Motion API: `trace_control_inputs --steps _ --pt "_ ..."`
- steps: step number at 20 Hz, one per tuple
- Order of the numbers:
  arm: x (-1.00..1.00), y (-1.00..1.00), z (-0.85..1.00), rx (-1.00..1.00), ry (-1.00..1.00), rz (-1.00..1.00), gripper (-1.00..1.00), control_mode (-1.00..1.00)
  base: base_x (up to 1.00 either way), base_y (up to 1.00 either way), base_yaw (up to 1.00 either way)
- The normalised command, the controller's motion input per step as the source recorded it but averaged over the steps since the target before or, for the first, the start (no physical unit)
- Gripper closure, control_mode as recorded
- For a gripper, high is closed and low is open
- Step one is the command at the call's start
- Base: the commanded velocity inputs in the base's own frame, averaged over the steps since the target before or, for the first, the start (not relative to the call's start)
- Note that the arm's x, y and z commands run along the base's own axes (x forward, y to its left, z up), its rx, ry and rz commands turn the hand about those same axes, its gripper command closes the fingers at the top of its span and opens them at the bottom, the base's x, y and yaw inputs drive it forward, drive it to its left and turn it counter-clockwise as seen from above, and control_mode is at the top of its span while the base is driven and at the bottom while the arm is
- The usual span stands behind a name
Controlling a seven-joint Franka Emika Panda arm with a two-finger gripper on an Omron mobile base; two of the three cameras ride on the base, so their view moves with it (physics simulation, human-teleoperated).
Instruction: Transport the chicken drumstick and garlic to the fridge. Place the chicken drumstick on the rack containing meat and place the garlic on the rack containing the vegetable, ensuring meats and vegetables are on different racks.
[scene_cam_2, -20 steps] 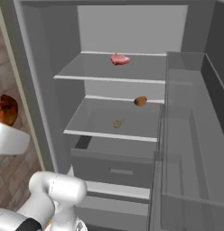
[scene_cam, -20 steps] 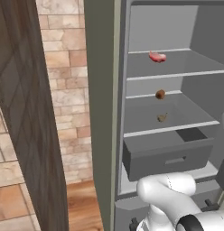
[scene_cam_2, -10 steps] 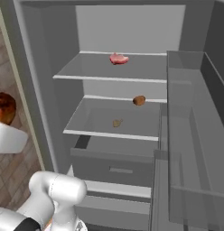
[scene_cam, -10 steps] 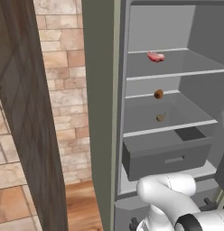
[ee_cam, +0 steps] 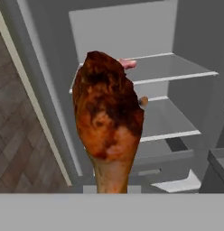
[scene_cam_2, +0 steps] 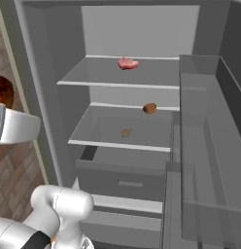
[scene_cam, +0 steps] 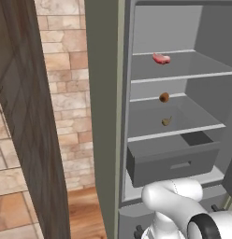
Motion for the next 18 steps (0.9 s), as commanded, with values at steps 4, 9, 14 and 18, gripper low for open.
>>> trace_control_inputs --steps 4,9,14,18 --pt "0.58 0.0 0.11 -0.01 -0.25 0.06 1.0 -1.0 0.0 0.0 0.0" --pt "0.89 0.0 0.0 0.0 -0.03 0.01 1.0 -1.0 0.0 0.0 0.0" --pt "0.82 -0.07 -0.02 0.0 -0.02 0.0 1.0 -1.0 0.0 0.0 0.0" --pt "0.81 -0.05 -0.12 0.0 -0.05 0.03 1.0 -1.0 0.0 0.0 0.0"
